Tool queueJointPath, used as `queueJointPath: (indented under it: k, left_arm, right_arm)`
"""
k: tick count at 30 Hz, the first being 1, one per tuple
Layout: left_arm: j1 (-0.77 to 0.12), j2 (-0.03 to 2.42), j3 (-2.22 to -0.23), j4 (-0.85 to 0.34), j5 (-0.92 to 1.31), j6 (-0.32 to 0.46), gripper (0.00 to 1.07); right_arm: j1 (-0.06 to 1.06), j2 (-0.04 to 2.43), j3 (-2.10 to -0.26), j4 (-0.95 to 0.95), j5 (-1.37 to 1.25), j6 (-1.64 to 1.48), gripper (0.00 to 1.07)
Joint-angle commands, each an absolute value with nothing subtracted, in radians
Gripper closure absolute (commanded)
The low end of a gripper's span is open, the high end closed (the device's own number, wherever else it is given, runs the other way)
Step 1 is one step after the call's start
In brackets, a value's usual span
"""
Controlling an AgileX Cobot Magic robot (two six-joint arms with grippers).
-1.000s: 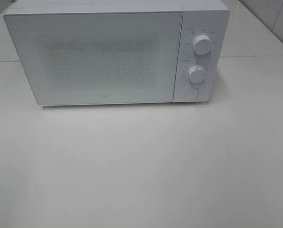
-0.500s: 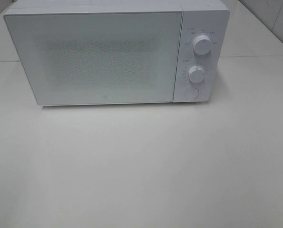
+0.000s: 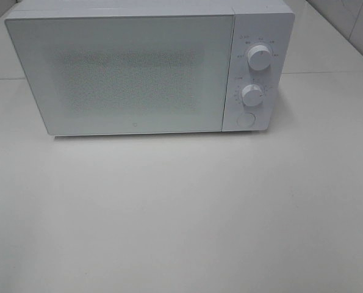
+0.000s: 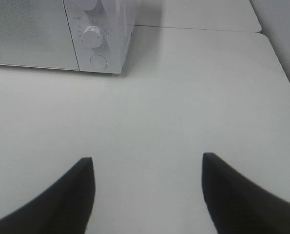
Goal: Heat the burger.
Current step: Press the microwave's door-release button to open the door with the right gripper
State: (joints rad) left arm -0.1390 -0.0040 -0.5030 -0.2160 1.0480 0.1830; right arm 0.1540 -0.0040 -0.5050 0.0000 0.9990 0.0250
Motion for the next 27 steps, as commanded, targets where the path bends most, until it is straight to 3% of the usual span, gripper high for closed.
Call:
queueJointPath:
  k: [1,15,27]
  left_arm:
    - [-0.139,-0.023,-0.5,-0.224,1.038,0.188,1.06]
    - [-0.139,-0.023,-0.5,-0.224,1.038,0.188,1.06]
    - [-0.139,-0.023,-0.5,-0.224,1.038,0.188,1.06]
  right_arm:
    - [0.151,-0.034,-0.505,-0.007,0.99,0.017,0.48]
    - [0.151,0.092,-0.532,0.018,0.907,0.018,0.48]
    - [0.151,0.353,-0.532,0.021,0.537,0.018,0.5]
